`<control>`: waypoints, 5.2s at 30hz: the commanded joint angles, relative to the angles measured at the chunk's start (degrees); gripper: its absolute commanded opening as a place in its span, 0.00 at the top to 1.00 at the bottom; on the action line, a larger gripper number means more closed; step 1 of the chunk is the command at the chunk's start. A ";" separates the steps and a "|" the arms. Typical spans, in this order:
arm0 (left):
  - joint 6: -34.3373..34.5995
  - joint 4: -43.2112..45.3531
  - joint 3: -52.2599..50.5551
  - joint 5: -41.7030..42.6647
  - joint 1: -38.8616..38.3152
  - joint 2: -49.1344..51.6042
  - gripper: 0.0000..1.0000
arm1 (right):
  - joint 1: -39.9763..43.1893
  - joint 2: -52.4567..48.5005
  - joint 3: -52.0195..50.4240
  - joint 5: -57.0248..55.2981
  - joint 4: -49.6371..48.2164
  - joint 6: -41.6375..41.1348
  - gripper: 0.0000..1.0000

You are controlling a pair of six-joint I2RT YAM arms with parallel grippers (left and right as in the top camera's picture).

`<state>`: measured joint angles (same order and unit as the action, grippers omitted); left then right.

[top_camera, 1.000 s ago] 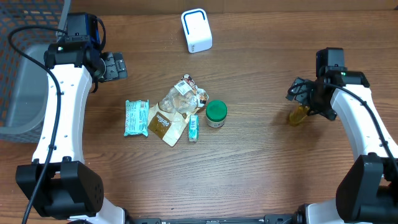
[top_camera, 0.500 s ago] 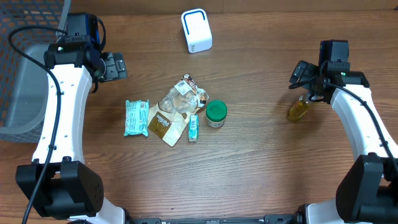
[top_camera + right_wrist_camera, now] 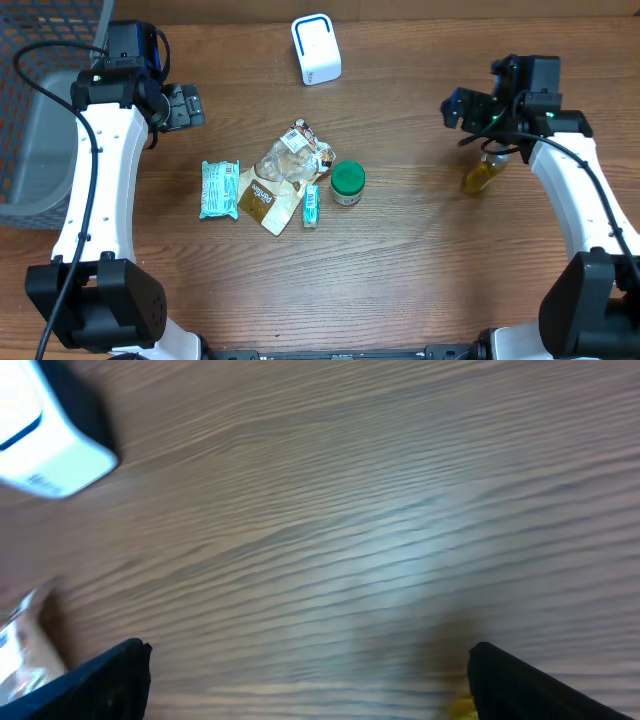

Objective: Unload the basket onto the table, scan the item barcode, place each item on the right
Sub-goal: 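Open the right gripper and withdraw it from the Vim bottle, then move the right gripper above the green-lidded tub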

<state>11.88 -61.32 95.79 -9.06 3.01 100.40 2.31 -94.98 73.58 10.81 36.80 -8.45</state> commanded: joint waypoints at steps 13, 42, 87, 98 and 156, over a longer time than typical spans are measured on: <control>-0.09 0.07 1.01 -0.35 -0.02 -0.42 0.00 | -15.32 1.31 0.66 3.23 5.05 -9.55 0.00; -0.09 0.07 1.01 -0.35 -0.02 -0.42 0.01 | -16.61 1.31 -0.90 -22.80 19.82 -11.61 0.63; -0.09 0.07 1.01 -0.35 -0.02 -0.42 0.00 | -16.37 1.22 -0.90 -35.45 26.58 -13.03 0.63; -0.09 0.04 1.01 -0.35 -0.02 -0.42 0.01 | -16.39 1.22 -0.90 -35.08 27.08 -14.40 0.61; -0.09 0.04 1.01 -0.35 -0.02 -0.42 0.00 | -27.21 1.22 -0.90 -12.26 7.82 -18.78 0.00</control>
<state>11.88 -61.32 95.79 -9.06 2.98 100.40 -24.84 -94.98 72.88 -0.49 44.97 -26.98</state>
